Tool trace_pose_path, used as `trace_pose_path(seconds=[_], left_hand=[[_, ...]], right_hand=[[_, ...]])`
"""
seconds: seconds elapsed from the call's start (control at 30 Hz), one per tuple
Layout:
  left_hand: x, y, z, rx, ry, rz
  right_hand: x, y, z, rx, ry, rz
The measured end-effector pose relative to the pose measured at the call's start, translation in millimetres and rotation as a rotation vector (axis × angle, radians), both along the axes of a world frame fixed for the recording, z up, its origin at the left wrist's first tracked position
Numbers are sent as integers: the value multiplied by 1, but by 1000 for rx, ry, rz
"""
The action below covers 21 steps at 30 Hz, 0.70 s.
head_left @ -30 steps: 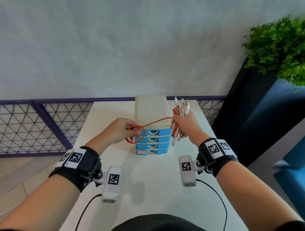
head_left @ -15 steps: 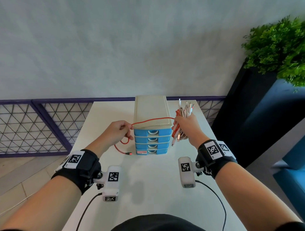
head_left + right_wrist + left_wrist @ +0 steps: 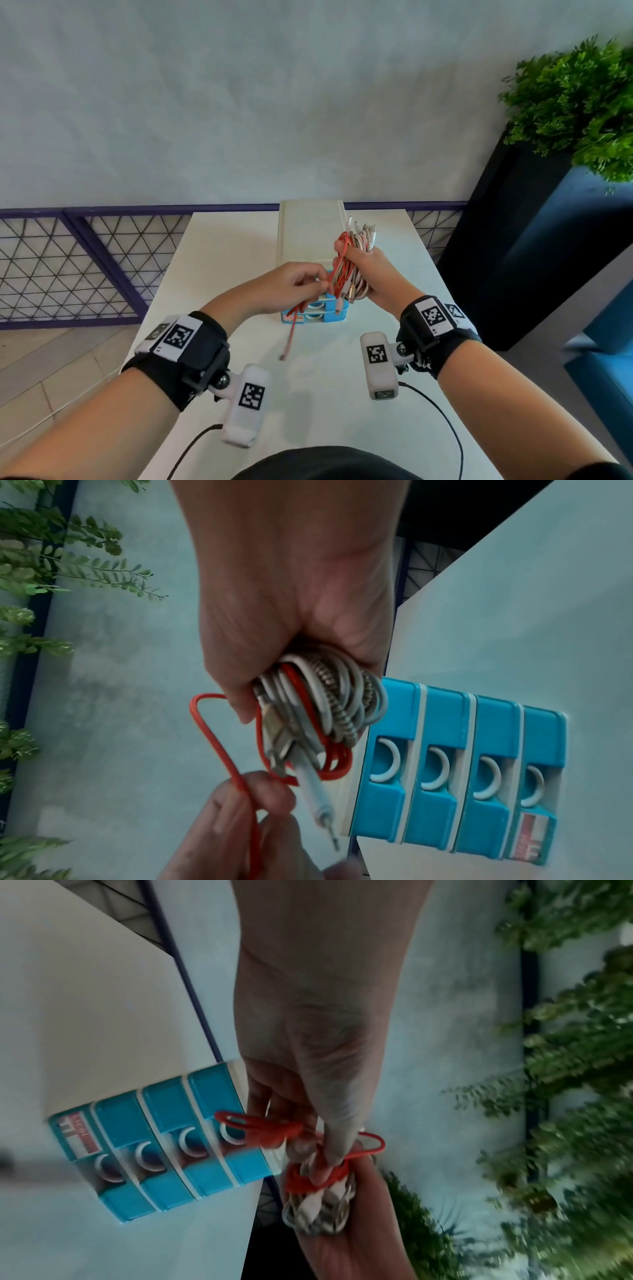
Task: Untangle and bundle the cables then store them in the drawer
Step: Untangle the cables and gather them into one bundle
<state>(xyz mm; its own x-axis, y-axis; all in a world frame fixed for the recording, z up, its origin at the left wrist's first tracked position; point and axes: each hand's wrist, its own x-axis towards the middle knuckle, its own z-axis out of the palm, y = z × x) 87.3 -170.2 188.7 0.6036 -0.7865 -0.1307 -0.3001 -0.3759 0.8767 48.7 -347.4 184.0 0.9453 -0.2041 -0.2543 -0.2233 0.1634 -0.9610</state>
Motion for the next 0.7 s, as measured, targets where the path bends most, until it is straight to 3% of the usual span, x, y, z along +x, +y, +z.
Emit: trace_pose_path(seconds=[0.2,0.37,0.7], left_hand=[[-13,-12,13,81,-19,140],[-20,-21,22,77,55,155],[-14,-26,28,148,114,170]], right_hand=[[1,2,-2,144,-39,-24],[3,3,0,187,-36,-80],[0,7,1,372,-20,8]])
